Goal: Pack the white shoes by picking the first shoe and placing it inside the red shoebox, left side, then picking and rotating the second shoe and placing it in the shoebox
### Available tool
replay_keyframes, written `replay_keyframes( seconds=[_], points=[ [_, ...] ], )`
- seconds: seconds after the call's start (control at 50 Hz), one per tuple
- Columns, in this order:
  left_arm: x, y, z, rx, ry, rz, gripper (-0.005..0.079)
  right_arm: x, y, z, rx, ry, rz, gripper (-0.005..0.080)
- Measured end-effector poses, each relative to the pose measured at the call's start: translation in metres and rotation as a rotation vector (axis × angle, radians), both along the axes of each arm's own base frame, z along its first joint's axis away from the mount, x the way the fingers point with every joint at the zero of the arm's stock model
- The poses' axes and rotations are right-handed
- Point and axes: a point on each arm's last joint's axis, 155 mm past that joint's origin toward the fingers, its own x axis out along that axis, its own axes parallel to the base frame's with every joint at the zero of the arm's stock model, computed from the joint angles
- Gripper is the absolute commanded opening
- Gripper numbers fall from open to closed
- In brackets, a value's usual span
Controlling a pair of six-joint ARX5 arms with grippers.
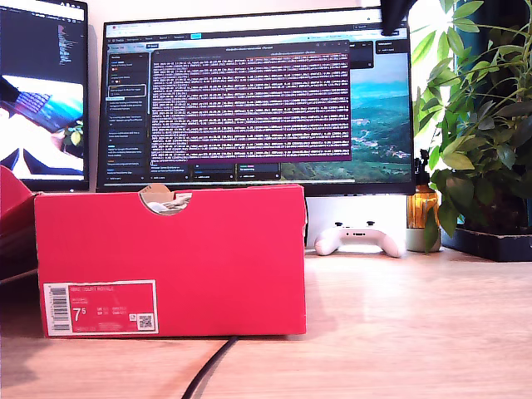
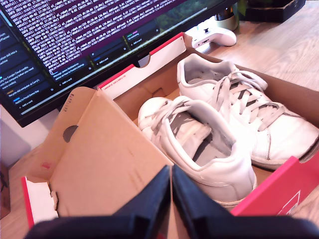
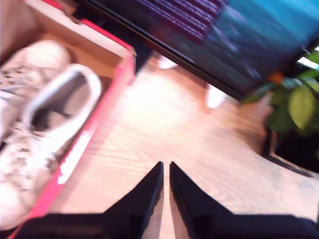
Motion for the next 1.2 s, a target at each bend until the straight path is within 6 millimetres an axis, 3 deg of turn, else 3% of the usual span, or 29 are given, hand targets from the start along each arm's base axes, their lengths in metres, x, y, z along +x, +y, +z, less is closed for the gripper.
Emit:
replay_keyframes(
  seconds=[0.06,0.2,0.36,0.44,0.52,0.62,0.68,0.74,0.82,0.88,0.96,1.02,1.2],
  points=[
    [0.001,0.000,0.002,-0.002,-0.007,0.000,-0.0016,-0.011,-0.015,-0.002,0.020,-0.055,-0.032,-0.0007],
    [0.008,0.002,0.020,-0.055,-0.064,0.023,-0.0016,-0.014,-0.036,0.015,0.112,-0.244,-0.092,-0.0007],
    [0.023,0.014,0.025,-0.144,-0.040,0.099,-0.0016,-0.014,-0.064,0.014,0.173,-0.421,-0.158,-0.0007],
    [0.029,0.018,0.017,-0.162,-0.001,0.117,-0.0016,-0.006,-0.074,-0.016,0.167,-0.449,-0.182,-0.0007],
    [0.032,0.020,0.012,-0.165,0.018,0.125,-0.0016,-0.004,-0.084,-0.067,0.130,-0.419,-0.191,-0.0007],
    [0.032,0.023,0.021,-0.175,-0.017,0.135,-0.0016,-0.016,-0.101,-0.133,0.099,-0.350,-0.216,-0.0007],
    [0.032,0.026,0.030,-0.193,-0.046,0.145,-0.0016,-0.022,-0.113,-0.152,0.096,-0.334,-0.241,-0.0007],
    [0.030,0.028,0.038,-0.202,-0.072,0.152,-0.0016,-0.023,-0.124,-0.150,0.103,-0.368,-0.270,-0.0007],
    [0.026,0.030,0.047,-0.207,-0.105,0.152,-0.0016,-0.025,-0.135,-0.126,0.123,-0.464,-0.298,-0.0007],
    [0.025,0.032,0.053,-0.208,-0.129,0.161,-0.0016,-0.029,-0.136,-0.104,0.146,-0.545,-0.295,-0.0007],
    [0.024,0.036,0.057,-0.210,-0.161,0.182,-0.0016,-0.035,-0.133,-0.088,0.171,-0.605,-0.277,-0.0007],
    [0.022,0.038,0.057,-0.232,-0.175,0.193,-0.0016,-0.039,-0.131,-0.092,0.179,-0.605,-0.272,-0.0007],
    [0.018,0.043,0.037,-0.251,-0.172,0.222,-0.0016,-0.051,-0.130,-0.136,0.191,-0.521,-0.286,-0.0007]
  ],
)
